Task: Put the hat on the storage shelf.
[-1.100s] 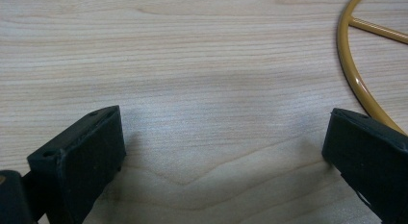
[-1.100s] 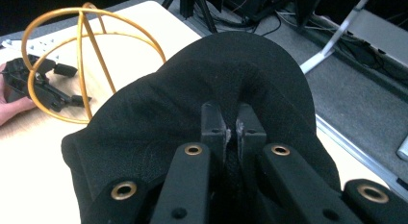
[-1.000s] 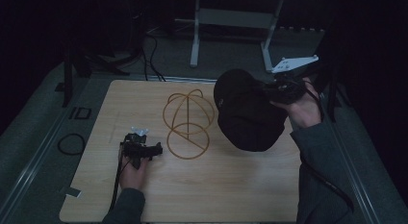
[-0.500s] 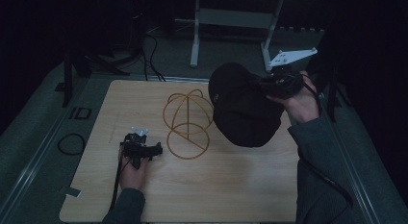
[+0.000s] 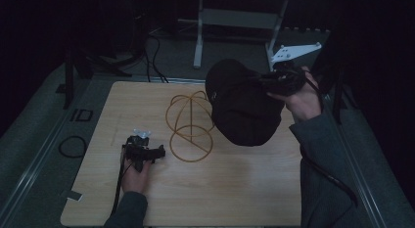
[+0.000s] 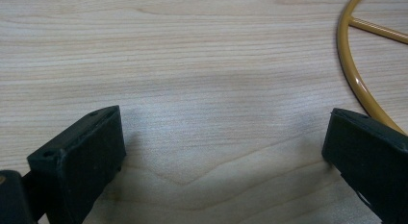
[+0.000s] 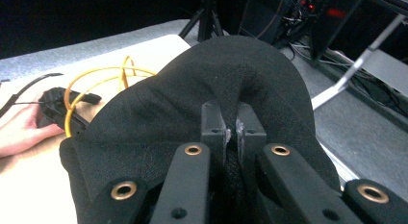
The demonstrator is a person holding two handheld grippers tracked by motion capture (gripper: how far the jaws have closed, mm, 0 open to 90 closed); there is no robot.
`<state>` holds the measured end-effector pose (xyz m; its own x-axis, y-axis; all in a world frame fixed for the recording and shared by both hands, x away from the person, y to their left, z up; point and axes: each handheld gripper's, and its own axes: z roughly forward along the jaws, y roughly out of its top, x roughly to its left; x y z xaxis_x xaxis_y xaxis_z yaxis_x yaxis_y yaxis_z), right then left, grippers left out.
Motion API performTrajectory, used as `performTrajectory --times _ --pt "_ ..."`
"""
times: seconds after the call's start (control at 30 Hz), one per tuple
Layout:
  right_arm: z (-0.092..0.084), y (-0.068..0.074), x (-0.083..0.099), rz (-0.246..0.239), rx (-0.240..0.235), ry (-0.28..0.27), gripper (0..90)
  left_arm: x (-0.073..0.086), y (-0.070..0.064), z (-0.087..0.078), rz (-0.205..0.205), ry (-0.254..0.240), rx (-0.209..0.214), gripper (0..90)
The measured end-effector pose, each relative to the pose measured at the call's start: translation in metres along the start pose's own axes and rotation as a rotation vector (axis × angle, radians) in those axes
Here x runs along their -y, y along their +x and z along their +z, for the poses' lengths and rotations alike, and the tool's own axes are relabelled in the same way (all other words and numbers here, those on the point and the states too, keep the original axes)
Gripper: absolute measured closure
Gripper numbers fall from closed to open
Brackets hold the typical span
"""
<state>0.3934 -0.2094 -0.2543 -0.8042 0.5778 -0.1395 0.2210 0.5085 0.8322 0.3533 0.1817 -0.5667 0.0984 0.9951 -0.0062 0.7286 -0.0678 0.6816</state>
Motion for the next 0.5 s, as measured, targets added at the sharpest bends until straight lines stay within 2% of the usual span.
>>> performTrajectory --times 0.17,0.5 --pt "0.004 0.005 -0.002 -0.008 -0.03 -0.031 85.5 0.0 0.0 0.0 0.0 0.0 0.0 0.7" --pt "0.019 0.015 -0.016 -0.041 -0.059 -0.041 85.5 0.0 0.0 0.0 0.0 0.0 0.0 0.7"
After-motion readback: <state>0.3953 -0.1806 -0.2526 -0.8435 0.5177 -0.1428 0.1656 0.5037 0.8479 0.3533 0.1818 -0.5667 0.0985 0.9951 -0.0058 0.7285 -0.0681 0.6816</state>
